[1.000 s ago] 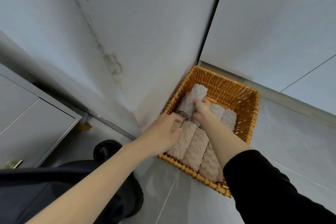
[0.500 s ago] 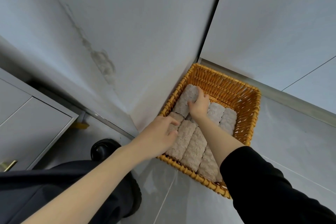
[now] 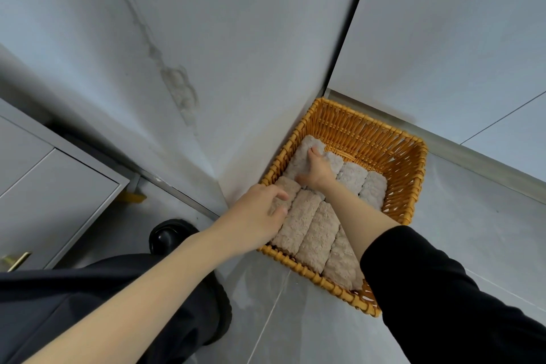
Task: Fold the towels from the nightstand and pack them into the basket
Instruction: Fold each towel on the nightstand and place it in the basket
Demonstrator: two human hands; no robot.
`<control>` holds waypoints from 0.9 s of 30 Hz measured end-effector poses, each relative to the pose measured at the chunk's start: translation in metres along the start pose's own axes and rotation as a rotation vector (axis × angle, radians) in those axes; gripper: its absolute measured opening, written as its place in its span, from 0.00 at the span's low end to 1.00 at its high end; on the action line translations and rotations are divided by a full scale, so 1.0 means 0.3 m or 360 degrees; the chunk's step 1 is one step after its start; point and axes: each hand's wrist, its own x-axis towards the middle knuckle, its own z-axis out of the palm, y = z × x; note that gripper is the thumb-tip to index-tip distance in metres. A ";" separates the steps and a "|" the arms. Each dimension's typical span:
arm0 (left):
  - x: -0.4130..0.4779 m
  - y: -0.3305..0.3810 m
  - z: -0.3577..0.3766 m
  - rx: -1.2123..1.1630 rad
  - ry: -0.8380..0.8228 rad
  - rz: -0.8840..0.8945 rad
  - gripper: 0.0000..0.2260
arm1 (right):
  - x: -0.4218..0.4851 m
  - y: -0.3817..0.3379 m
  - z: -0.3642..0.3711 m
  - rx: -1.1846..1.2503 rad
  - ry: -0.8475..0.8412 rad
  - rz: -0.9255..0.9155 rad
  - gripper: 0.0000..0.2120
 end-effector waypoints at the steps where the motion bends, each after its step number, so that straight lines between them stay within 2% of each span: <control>1: 0.000 -0.003 -0.003 -0.0007 0.0007 -0.0002 0.15 | 0.000 -0.001 0.006 -0.0038 -0.0022 0.0005 0.44; 8: -0.009 -0.005 -0.020 -0.0077 0.0091 -0.0009 0.15 | -0.002 -0.034 -0.045 -0.0181 -0.0164 0.0041 0.39; 11: -0.028 0.004 -0.029 -0.0080 0.0119 -0.0010 0.15 | -0.024 -0.050 -0.080 -0.0060 -0.0038 0.0059 0.31; 14: -0.056 0.017 -0.042 -0.0132 0.0124 -0.0009 0.14 | -0.079 -0.072 -0.110 0.0040 0.0088 0.0039 0.27; 19: -0.118 0.035 -0.068 -0.0231 0.0151 0.0028 0.13 | -0.247 -0.135 -0.181 0.0435 0.0190 -0.0161 0.16; 23: -0.188 0.054 -0.102 -0.0268 0.0183 0.0010 0.10 | -0.450 -0.200 -0.247 0.0540 0.0156 -0.0354 0.13; 27: -0.272 0.063 -0.146 -0.0268 0.0238 0.0036 0.12 | -0.649 -0.268 -0.300 0.0598 0.0086 -0.0532 0.11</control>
